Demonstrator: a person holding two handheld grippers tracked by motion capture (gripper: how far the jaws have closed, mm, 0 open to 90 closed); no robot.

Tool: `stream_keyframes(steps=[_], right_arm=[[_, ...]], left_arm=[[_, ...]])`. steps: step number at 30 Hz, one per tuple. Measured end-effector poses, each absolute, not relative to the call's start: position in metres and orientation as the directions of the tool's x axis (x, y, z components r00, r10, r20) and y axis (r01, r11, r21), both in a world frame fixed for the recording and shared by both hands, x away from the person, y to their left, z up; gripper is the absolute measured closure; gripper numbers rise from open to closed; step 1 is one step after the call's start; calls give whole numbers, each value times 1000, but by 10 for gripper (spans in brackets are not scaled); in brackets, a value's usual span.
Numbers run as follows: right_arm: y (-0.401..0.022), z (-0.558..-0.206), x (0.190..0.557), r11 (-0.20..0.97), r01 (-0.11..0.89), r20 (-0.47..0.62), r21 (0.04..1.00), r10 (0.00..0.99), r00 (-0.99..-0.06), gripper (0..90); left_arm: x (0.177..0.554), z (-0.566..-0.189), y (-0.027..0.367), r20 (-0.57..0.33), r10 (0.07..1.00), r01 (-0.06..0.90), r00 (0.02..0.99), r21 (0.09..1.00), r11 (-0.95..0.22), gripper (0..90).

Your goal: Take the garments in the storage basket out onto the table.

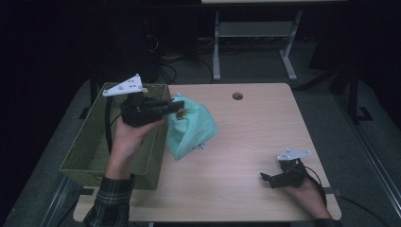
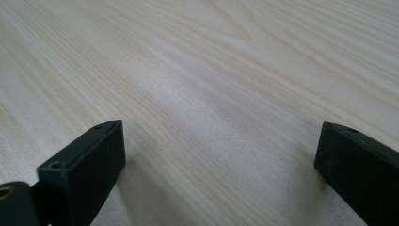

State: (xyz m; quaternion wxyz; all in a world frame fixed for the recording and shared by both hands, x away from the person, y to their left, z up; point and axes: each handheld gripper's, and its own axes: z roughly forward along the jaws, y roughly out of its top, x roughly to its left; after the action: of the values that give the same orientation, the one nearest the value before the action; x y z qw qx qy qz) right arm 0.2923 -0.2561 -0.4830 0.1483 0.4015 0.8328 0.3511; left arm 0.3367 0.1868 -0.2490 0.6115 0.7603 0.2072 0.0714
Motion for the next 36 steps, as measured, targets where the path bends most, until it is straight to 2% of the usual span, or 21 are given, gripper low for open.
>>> stream_keyframes(steps=[13,36], right_arm=[[-255,-483,293,424,572,37,702,780,-624,21],[-255,-483,293,426,569,36,704,778,-628,21]], left_arm=[[341,-274,143,-151,336,246,930,933,-262,833],[345,-329,84,-149,318,276,936,871,-405,830]])
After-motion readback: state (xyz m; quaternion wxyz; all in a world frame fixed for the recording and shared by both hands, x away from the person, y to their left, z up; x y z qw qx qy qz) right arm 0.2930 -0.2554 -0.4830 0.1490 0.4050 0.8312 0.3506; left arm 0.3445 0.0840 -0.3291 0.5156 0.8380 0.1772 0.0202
